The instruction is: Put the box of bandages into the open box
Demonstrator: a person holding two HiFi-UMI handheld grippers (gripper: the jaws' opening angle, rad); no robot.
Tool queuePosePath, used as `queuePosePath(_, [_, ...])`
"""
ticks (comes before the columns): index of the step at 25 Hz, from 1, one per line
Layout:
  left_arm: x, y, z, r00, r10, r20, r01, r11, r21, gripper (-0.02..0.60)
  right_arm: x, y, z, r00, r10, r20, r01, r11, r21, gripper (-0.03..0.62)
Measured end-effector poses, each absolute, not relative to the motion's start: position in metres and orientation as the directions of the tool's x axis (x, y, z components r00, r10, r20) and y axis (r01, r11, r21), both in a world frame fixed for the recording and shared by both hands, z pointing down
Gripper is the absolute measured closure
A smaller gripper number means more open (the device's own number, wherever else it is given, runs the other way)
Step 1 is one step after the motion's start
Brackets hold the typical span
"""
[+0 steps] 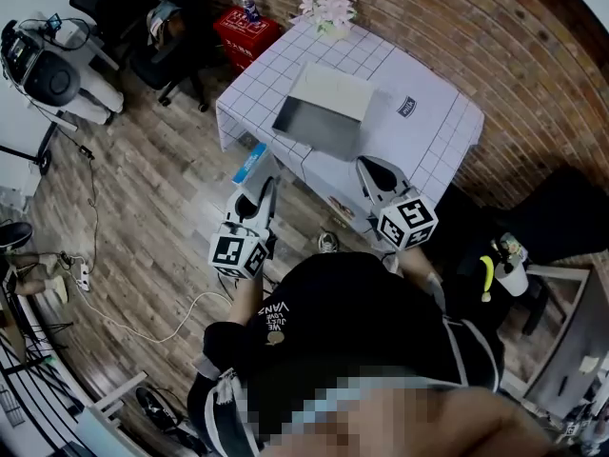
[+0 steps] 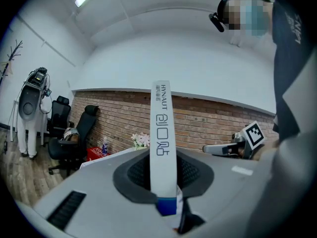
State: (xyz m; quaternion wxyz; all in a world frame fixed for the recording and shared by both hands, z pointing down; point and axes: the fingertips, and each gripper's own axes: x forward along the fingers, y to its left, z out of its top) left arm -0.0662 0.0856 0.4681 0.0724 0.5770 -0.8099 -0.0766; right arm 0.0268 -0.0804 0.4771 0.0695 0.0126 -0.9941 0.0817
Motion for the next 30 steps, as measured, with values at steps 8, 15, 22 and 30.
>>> queuePosePath(8, [-0.093,0.051,0.475,-0.335,-0.941,0.037,-0.916,0.335,0.219,0.503,0.007,-0.111,0.484,-0.987,-0.002,0.161,-0.029,0.985,-0.169,0.6])
queuePosePath(15, [-0.11,0.026,0.481,-0.292,-0.955,0.053,-0.928,0.297,0.224,0.503,0.001,-0.126,0.493,-0.983,-0.031,0.182,-0.065,0.98,-0.187,0.6])
queuePosePath(22, [-0.14,-0.002,0.48,-0.195,-0.979,0.061,-0.955,0.204,0.215,0.503,-0.01,-0.141,0.492,-0.975,-0.133,0.178,-0.169,0.965,-0.201,0.6])
queuePosePath(30, [-0.18,-0.03,0.484,-0.069,-0.994,0.086,-0.976,0.085,0.201,0.503,-0.032,-0.153,0.489,-0.949,-0.262,0.176,-0.297,0.93,-0.217,0.6])
